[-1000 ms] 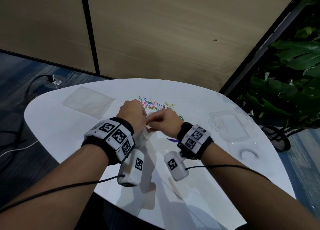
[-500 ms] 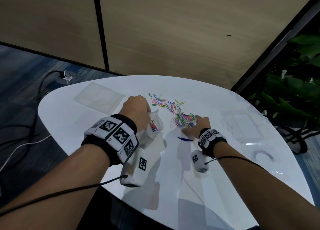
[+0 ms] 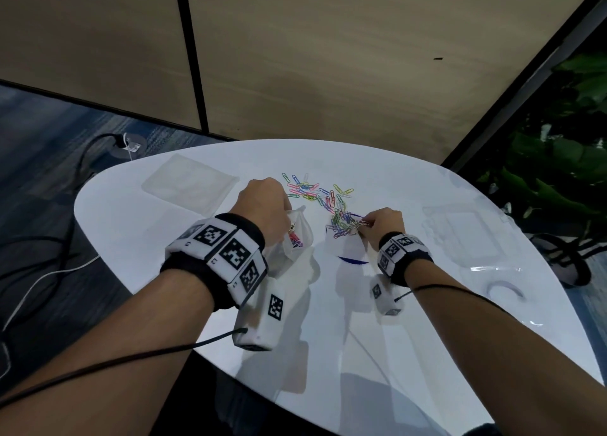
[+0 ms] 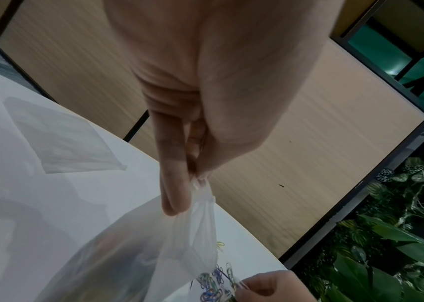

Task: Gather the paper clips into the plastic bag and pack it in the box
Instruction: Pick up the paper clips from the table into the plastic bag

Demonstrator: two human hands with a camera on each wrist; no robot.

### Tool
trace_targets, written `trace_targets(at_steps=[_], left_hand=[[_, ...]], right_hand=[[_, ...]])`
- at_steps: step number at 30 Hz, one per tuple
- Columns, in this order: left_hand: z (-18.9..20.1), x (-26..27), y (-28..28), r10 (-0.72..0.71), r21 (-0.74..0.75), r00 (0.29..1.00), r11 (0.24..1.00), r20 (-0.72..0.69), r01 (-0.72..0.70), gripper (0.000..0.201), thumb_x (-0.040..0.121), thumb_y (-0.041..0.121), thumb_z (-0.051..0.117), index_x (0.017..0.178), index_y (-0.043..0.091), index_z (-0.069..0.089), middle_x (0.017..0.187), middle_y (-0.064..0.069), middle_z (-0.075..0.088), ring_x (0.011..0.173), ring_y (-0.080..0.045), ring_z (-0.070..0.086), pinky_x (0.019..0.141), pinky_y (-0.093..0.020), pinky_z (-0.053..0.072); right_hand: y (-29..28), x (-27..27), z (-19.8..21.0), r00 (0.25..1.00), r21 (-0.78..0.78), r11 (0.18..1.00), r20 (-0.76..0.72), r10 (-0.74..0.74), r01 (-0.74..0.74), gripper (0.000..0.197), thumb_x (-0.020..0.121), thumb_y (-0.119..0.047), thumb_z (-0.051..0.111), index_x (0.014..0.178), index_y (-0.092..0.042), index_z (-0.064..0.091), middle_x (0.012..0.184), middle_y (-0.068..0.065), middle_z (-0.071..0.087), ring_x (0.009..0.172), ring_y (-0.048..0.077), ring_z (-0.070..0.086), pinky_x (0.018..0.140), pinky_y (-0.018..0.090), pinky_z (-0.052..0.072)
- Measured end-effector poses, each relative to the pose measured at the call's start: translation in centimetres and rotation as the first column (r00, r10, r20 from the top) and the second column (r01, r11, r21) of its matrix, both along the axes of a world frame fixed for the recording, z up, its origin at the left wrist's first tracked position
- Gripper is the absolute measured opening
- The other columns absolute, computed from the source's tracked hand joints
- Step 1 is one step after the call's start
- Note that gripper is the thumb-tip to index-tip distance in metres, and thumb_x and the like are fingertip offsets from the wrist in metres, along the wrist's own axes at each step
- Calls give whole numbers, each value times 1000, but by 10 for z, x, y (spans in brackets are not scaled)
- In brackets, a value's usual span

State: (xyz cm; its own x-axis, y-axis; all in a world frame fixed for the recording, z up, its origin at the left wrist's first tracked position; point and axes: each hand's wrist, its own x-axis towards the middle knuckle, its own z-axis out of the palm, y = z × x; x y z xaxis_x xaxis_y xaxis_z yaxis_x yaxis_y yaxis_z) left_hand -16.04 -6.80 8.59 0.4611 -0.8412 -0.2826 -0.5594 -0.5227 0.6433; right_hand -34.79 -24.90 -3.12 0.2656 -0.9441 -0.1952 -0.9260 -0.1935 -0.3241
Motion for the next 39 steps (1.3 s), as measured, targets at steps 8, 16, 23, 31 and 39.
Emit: trace_targets(at_steps=[8, 16, 23, 31, 39], left_hand=[[1, -2, -3, 16, -12, 1000, 1000, -12, -16, 23, 93, 0, 58, 107, 4, 76, 108, -18, 74, 94, -36, 74, 88, -42, 62], [-4, 4, -5, 66, -39, 997, 997, -39, -68, 16, 89, 4, 66, 101, 8, 77, 106, -15, 74, 93, -36, 74, 88, -42, 62], [-5, 35, 7, 147, -69, 985, 986, -91, -153, 20, 87, -5, 66, 99, 5, 79, 93, -18, 77, 86, -32, 77, 85, -42, 63], [-11, 65, 21, 204, -92, 976, 973, -69, -210, 22, 90, -3, 60, 99, 7, 79, 94, -15, 77, 82, -30, 78, 83, -41, 64], [-15, 70, 14, 181, -90, 982, 979, -46, -185, 23, 90, 0, 61, 95, 12, 79, 105, -17, 73, 89, -37, 75, 85, -42, 63]], right_hand=[[19, 3, 48, 567, 630, 762, 687, -456, -151, 21, 86, -7, 71, 102, 7, 70, 101, 21, 73, 87, 20, 73, 82, 25, 59], [88, 63, 73, 724, 387, 823, 689, 42, -416, 29, 83, -7, 74, 111, 0, 71, 101, 15, 75, 89, 23, 73, 92, 35, 57], [42, 70, 73, 695, 317, 907, 718, -39, -277, 25, 88, 6, 55, 93, -7, 76, 94, 14, 75, 80, 23, 72, 81, 37, 61], [-29, 85, -18, 980, 145, 988, -177, 87, -61, 60, 100, -42, 39, 152, -16, 24, 160, 13, 18, 147, 37, 16, 119, 52, 19], [-43, 162, -36, 884, 156, 948, -345, 314, -276, 76, 72, -38, 35, 147, -28, 21, 159, 18, 7, 143, 51, 9, 110, 66, 23]])
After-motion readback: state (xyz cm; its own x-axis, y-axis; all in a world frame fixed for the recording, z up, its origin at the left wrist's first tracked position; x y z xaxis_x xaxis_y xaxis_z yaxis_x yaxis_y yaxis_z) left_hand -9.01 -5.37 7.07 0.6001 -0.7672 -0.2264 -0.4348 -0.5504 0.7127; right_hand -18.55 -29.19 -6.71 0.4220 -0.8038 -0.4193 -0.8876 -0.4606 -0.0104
